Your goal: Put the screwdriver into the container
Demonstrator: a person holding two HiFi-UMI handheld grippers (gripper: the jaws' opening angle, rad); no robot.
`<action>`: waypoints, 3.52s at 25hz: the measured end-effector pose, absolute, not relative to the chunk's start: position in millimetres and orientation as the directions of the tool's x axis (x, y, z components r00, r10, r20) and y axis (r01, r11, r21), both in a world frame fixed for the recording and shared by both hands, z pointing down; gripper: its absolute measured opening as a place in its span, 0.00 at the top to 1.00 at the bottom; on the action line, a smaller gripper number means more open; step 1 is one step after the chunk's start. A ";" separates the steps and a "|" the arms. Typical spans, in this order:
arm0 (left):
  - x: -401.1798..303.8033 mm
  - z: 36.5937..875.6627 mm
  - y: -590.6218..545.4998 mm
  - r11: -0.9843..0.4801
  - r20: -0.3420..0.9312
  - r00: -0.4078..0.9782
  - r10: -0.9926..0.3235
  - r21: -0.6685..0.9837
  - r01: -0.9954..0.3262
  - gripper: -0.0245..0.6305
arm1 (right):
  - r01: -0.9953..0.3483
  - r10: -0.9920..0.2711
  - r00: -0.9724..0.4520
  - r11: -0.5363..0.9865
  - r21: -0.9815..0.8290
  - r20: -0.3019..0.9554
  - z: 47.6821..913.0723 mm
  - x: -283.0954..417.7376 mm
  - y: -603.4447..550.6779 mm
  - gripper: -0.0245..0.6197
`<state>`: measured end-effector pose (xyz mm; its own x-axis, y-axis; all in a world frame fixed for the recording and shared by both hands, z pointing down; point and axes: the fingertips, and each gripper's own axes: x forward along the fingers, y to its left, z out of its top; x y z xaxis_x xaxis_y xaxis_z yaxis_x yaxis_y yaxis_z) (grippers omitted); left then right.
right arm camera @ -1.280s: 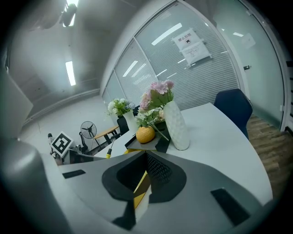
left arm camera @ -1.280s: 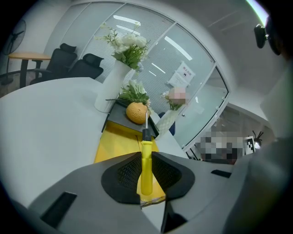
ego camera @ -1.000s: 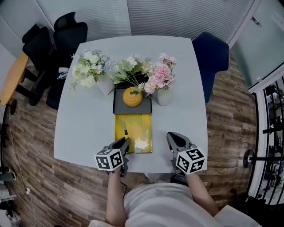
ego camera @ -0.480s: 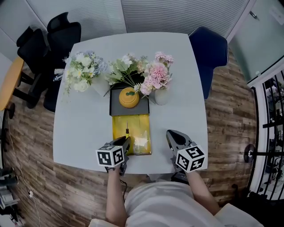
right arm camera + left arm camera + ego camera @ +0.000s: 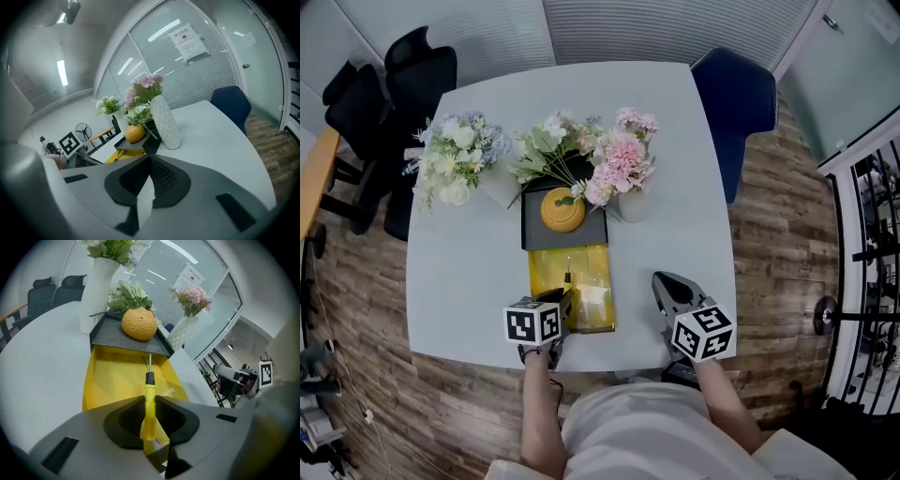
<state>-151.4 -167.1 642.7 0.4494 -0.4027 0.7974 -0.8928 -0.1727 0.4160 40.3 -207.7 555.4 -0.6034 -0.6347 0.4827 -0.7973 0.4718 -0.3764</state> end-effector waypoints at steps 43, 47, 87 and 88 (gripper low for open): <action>-144.1 677.2 -169.5 -0.229 0.901 0.353 -0.251 0.299 -0.926 0.84 | -0.821 -0.654 -0.571 0.433 -0.372 0.496 560.5 63.6 -218.2 0.94; -143.2 675.1 -170.0 -0.237 0.898 0.354 -0.262 0.296 -0.925 0.82 | -0.821 -0.657 -0.571 0.444 -0.359 0.492 557.0 62.3 -215.8 0.94; -155.9 485.7 -133.5 -0.232 0.353 0.302 -0.886 0.226 -0.946 0.96 | -0.774 -0.689 -0.622 0.612 -0.163 0.372 483.5 32.5 -139.8 0.94; -157.0 485.6 -131.6 -0.231 0.353 0.300 -0.886 0.226 -0.946 0.96 | -0.773 -0.688 -0.624 0.613 -0.164 0.371 483.6 31.6 -138.3 0.94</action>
<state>-157.0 -131.6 485.6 0.3001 -0.8864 0.3526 -0.9465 -0.2306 0.2258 31.6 -138.3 483.6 -0.6240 -0.6879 0.3707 -0.7730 0.6129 -0.1638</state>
